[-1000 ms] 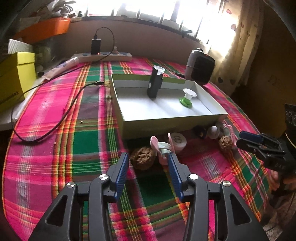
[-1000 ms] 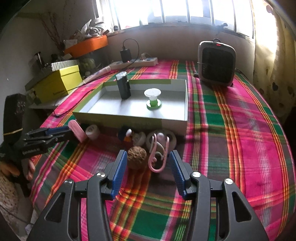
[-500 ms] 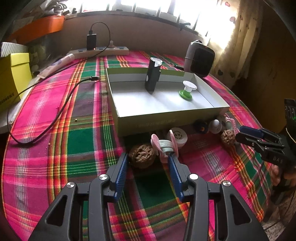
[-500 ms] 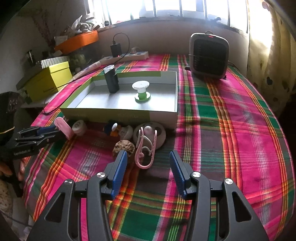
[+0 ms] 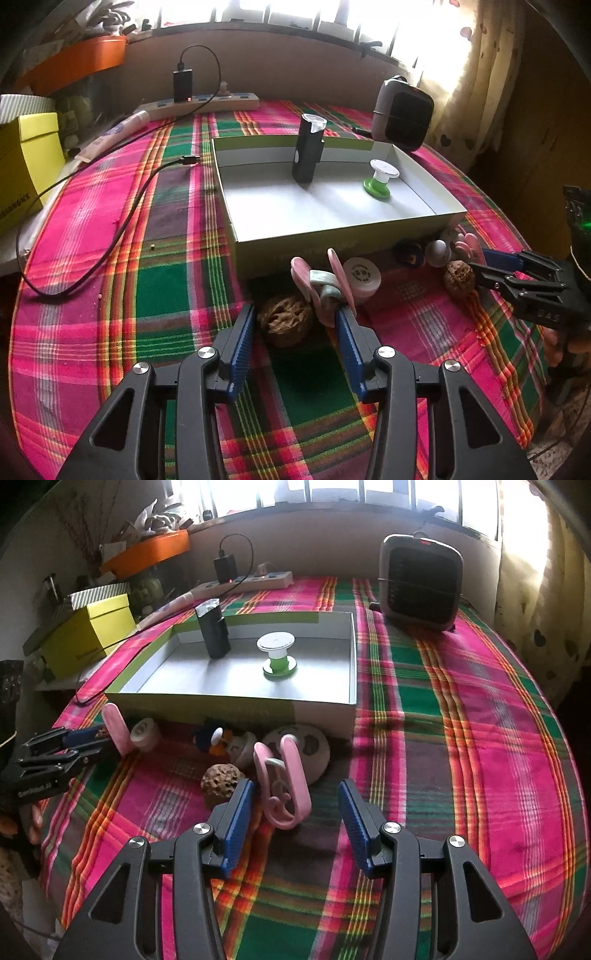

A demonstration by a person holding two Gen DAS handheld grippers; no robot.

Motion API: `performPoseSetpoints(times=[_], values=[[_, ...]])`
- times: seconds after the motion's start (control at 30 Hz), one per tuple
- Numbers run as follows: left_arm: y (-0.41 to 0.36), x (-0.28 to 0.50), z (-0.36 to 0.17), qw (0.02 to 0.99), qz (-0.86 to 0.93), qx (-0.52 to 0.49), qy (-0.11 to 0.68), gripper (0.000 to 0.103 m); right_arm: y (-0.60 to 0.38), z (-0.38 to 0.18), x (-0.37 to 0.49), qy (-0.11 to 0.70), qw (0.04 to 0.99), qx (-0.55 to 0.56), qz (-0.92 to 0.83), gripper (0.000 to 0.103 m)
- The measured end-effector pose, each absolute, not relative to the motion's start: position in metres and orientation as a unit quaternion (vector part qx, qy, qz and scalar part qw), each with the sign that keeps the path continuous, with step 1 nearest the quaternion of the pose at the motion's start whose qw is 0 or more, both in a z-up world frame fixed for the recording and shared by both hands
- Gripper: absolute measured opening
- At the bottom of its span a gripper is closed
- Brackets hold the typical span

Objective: Organize objects
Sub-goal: 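Close the right tool on the pink hook-shaped clip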

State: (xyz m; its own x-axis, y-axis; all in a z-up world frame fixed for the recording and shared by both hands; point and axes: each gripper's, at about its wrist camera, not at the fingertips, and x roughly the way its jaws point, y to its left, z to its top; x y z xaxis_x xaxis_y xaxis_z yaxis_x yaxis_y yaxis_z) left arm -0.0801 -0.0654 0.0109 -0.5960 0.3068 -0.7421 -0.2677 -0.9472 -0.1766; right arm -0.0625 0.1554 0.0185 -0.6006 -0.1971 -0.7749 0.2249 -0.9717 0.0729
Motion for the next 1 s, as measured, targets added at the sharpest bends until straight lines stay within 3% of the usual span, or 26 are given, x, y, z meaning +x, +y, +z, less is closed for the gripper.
performPoseSetpoints(times=[0.23,0.57,1.0], values=[[-0.064,-0.081,0.012,0.160,0.893,-0.420,-0.020,0.043,0.149,0.014,-0.069,0.036,0.122,0.438,-0.890,0.049],[-0.062,-0.082,0.012,0.162,0.894,-0.419,-0.017,0.038,0.147,0.014,-0.065,0.042,0.128,0.435,-0.890,0.024],[-0.062,-0.071,0.013,0.162,0.894,-0.417,-0.014,0.037,0.150,0.016,-0.058,0.020,0.148,0.440,-0.886,0.024]])
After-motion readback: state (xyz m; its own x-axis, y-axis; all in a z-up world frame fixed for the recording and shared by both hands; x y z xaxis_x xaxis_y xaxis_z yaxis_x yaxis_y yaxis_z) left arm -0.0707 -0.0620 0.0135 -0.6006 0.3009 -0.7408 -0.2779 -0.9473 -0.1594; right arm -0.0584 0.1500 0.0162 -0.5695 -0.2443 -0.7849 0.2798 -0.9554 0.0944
